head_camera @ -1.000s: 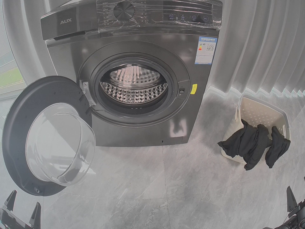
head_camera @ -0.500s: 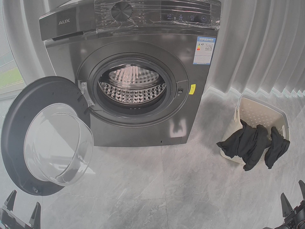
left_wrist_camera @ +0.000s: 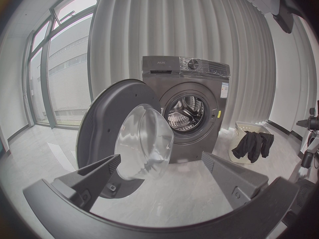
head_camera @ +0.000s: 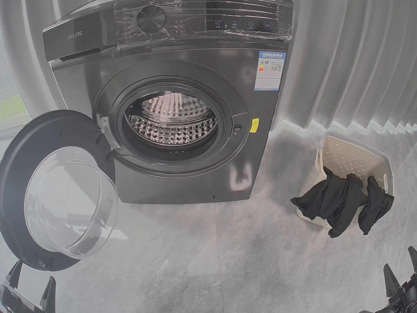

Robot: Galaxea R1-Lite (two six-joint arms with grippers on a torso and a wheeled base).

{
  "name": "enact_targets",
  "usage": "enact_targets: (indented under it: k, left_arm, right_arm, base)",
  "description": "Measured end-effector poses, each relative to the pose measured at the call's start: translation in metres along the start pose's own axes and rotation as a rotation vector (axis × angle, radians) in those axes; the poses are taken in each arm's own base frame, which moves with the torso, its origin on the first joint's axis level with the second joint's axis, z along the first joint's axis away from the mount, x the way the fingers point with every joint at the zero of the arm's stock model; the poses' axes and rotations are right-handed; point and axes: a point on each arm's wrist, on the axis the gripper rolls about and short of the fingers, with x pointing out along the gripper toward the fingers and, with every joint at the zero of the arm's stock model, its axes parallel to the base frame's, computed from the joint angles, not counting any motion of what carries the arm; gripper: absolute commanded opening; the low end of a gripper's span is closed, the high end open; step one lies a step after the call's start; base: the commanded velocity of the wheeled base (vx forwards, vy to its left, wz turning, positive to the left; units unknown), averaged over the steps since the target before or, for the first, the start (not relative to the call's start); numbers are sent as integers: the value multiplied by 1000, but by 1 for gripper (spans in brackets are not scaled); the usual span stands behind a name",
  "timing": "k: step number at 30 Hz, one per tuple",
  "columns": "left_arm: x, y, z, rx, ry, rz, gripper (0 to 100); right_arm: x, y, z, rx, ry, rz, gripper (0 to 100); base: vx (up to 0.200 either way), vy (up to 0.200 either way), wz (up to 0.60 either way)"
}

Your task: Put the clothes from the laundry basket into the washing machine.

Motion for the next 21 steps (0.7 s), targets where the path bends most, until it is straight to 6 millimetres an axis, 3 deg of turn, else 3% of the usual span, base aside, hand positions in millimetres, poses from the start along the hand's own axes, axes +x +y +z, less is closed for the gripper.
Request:
enact_targets:
  k: [8, 14, 21]
  left_arm:
    - [0, 0, 0, 0, 0, 0, 100]
    - [0, 0, 0, 0, 0, 0, 100]
    - [0, 0, 0, 0, 0, 0, 100]
  right_arm:
    - [0, 0, 0, -2, 0, 1, 100]
    - [0, 0, 0, -4, 1, 1, 100]
    - [0, 0, 0, -4, 0, 1, 100]
  base:
    - [25, 0, 0]
    - [0, 0, -600]
    - [0, 0, 0]
